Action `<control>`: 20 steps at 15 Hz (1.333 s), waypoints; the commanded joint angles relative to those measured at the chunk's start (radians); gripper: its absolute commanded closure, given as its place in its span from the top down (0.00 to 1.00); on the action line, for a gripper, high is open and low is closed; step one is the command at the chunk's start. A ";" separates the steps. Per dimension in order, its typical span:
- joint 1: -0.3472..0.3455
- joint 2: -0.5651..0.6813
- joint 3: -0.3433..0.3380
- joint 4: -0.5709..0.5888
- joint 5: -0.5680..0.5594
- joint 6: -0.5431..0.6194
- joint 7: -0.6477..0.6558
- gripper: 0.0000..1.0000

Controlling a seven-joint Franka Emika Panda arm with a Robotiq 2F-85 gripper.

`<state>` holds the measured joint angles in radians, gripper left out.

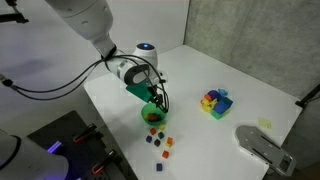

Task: Take a block out of the bowl

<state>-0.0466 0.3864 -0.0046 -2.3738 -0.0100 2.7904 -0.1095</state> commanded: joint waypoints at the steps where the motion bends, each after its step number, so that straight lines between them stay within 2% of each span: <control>1: -0.035 0.070 0.007 0.035 0.002 0.013 -0.036 1.00; 9: -0.091 0.197 0.038 0.088 0.007 0.007 -0.080 1.00; 16: -0.084 0.280 0.030 0.134 -0.006 0.003 -0.071 1.00; 20: -0.053 0.311 -0.002 0.165 -0.027 -0.010 -0.049 1.00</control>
<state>-0.1156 0.6719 0.0150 -2.2472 -0.0121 2.7981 -0.1646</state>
